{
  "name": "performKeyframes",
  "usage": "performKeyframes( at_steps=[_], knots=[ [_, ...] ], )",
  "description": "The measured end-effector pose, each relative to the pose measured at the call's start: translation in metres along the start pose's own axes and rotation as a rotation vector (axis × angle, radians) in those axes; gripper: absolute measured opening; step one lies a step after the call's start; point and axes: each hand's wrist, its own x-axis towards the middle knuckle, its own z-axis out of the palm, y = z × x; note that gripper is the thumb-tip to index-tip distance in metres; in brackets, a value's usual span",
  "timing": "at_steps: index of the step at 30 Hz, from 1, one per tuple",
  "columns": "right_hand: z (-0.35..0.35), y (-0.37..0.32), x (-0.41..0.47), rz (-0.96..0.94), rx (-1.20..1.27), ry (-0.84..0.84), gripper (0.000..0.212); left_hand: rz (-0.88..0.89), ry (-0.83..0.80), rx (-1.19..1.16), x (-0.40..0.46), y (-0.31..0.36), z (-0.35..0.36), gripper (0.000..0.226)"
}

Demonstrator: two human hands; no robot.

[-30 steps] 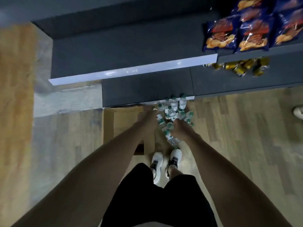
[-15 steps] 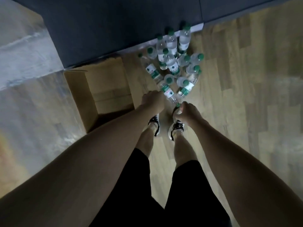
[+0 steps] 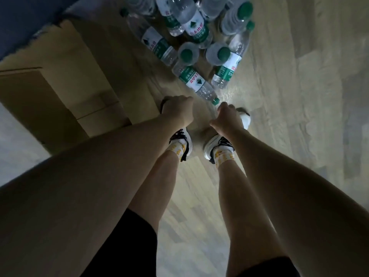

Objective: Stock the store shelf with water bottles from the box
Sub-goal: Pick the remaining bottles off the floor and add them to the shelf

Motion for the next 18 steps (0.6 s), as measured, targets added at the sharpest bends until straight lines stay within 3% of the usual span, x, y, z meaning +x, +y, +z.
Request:
performKeyframes(
  at_steps=[3,14,18],
  knots=[
    [0.018,0.012,0.039,-0.009,0.027,0.026,0.059,-0.01,0.008,-0.027,0.038,0.003,0.018,0.01],
    [0.071,0.029,0.141,-0.004,0.134,0.1,0.064,-0.028,0.077,0.0,0.119,-0.008,0.074,0.015],
    [0.079,0.028,0.157,0.002,0.057,0.055,0.052,-0.047,0.053,0.007,0.123,-0.014,0.083,0.018]
  ],
)
